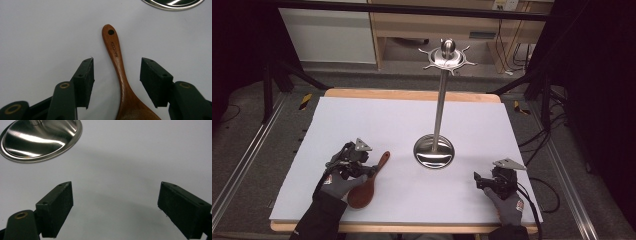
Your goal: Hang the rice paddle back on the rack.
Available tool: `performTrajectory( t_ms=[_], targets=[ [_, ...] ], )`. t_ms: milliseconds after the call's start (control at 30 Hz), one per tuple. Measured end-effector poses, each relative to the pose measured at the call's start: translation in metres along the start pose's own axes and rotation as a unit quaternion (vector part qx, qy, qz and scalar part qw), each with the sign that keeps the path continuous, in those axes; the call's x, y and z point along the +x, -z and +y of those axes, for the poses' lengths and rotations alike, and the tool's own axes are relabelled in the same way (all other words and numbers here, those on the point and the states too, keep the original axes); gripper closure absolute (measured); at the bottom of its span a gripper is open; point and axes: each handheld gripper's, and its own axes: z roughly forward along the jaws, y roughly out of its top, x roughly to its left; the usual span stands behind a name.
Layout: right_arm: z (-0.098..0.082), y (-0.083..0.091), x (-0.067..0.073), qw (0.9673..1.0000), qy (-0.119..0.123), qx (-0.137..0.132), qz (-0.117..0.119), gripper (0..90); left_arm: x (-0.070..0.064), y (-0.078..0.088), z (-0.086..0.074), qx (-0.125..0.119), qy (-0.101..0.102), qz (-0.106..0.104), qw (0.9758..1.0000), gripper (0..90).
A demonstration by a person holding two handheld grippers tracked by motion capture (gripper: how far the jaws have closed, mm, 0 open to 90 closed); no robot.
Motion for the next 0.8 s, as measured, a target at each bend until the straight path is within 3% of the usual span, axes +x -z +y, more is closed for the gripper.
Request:
performTrajectory(
  t_ms=[133,800],
  targets=[
    [0.000,-0.001,0.001,1.0000,0.007,0.001,0.000,13.4,-0.003,-0.004,0.000,0.015,-0.009,0.005,0.9998,45.8],
    [0.000,-0.001,0.001,0.9999,0.012,0.005,-0.002,13.5,-0.006,-0.020,-0.001,0.073,-0.010,-0.002,0.9973,58.5]
  ],
)
